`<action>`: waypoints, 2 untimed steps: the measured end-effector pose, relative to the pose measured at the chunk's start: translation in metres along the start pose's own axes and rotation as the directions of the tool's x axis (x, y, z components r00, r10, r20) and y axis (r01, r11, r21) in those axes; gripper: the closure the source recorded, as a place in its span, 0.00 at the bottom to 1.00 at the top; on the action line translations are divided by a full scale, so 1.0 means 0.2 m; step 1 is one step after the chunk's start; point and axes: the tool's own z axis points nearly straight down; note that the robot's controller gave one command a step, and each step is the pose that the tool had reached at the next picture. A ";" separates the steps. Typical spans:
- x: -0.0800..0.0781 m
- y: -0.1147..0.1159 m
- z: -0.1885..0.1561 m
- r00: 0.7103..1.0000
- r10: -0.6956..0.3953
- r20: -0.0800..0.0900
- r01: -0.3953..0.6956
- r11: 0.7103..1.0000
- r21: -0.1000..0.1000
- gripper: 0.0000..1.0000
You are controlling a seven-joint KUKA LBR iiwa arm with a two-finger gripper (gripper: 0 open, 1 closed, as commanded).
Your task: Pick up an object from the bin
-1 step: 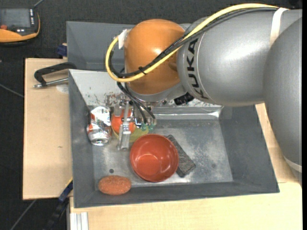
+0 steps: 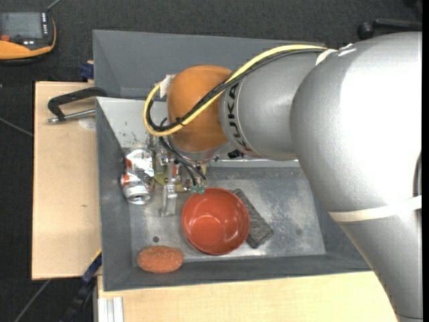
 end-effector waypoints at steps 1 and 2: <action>0.00 0.00 -0.02 1.000 0.002 0.000 -0.002 1.000 0.000 1.00; -0.07 0.06 -0.20 0.925 -0.381 0.005 0.381 0.925 0.004 1.00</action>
Offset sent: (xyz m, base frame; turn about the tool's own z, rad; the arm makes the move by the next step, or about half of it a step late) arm 0.0000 0.0000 0.0000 0.0000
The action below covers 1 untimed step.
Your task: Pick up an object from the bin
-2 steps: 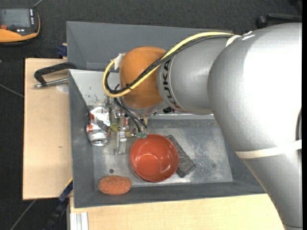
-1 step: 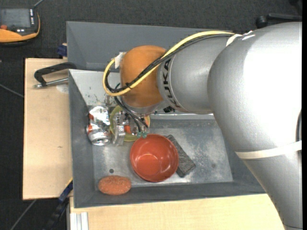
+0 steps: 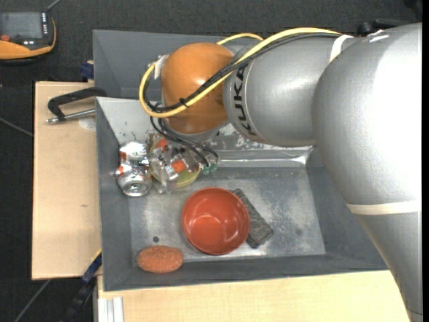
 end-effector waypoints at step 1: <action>0.04 0.04 -0.41 1.000 0.023 0.014 -0.023 1.000 0.000 1.00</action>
Offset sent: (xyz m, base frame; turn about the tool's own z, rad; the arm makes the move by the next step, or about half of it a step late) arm -0.0134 0.0025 0.0758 0.0225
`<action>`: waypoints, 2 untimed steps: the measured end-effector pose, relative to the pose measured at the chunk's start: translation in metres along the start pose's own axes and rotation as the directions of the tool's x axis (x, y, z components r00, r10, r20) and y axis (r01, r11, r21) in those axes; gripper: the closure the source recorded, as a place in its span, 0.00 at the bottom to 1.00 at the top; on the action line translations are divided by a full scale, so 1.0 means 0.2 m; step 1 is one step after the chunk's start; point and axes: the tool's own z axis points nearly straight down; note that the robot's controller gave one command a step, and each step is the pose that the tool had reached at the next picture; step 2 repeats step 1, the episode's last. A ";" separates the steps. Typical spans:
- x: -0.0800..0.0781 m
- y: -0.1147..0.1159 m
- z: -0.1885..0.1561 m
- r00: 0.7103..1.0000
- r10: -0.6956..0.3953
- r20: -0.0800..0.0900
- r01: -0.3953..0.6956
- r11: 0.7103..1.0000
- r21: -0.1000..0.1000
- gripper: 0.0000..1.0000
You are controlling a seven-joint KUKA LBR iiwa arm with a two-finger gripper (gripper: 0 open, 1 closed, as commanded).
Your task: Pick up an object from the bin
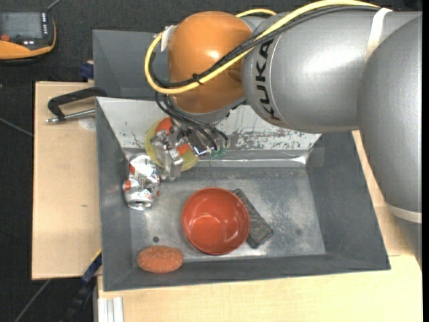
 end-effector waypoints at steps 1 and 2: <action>0.04 -0.16 -0.29 0.993 -0.116 0.012 0.116 0.993 0.003 1.00; 0.04 -0.16 -0.29 0.993 -0.116 0.012 0.116 0.993 0.003 1.00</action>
Offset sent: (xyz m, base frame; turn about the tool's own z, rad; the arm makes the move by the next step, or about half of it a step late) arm 0.0030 -0.0329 0.0535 -0.1199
